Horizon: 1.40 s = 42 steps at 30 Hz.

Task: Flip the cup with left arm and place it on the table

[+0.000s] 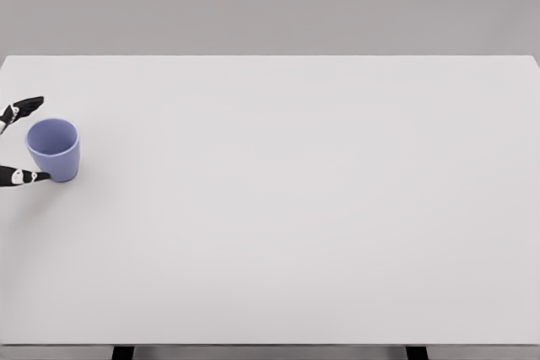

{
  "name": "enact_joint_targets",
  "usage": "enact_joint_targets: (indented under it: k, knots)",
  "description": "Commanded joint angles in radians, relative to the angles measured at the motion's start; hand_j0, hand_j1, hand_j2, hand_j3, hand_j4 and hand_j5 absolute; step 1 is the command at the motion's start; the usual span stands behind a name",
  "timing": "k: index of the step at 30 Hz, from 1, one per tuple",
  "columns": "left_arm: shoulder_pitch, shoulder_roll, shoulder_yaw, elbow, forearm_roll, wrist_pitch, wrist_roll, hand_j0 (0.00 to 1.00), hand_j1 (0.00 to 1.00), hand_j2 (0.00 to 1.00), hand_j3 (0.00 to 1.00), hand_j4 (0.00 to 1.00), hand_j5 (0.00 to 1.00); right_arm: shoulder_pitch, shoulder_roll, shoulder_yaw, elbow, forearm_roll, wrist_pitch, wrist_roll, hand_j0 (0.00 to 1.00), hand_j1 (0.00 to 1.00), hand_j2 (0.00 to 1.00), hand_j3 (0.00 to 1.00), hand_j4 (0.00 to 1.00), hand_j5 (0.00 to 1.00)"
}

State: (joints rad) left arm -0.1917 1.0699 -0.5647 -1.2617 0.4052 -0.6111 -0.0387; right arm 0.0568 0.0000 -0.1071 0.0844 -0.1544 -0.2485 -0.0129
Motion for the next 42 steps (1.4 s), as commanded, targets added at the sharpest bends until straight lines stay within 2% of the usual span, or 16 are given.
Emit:
enact_joint_targets:
  k: [1,13,24,32,37,42]
  knots:
    - [0.000,0.025,0.002,-0.008,0.007,0.000,0.000,1.00,1.00,1.00,1.00,1.00,1.00,0.000,0.000,0.000,0.000,0.000,0.000,0.001,1.00,1.00,1.00,1.00,1.00,1.00]
    - [0.012,0.114,0.002,-0.051,0.010,0.000,0.000,1.00,1.00,1.00,1.00,1.00,1.00,0.000,0.000,0.000,0.000,0.000,0.000,-0.001,1.00,1.00,1.00,1.00,1.00,1.00]
    - [0.008,0.176,0.005,-0.136,0.009,0.000,0.002,1.00,1.00,1.00,1.00,1.00,1.00,0.000,0.000,0.000,0.000,0.000,0.000,0.001,1.00,1.00,1.00,1.00,1.00,1.00]
    - [-0.012,0.177,0.008,-0.263,0.006,0.000,0.000,1.00,1.00,1.00,1.00,1.00,1.00,0.000,0.000,0.001,0.000,0.000,0.000,-0.001,1.00,1.00,1.00,1.00,1.00,1.00]
    - [-0.025,0.196,0.006,-0.285,0.006,0.000,0.002,1.00,1.00,1.00,1.00,1.00,1.00,0.000,0.000,0.000,0.000,0.000,0.000,-0.001,1.00,1.00,1.00,1.00,1.00,1.00]
    - [-0.044,0.199,0.009,-0.357,-0.006,0.000,0.002,1.00,1.00,1.00,1.00,1.00,1.00,0.000,0.000,0.000,0.000,0.000,0.000,-0.001,1.00,1.00,1.00,1.00,1.00,1.00]
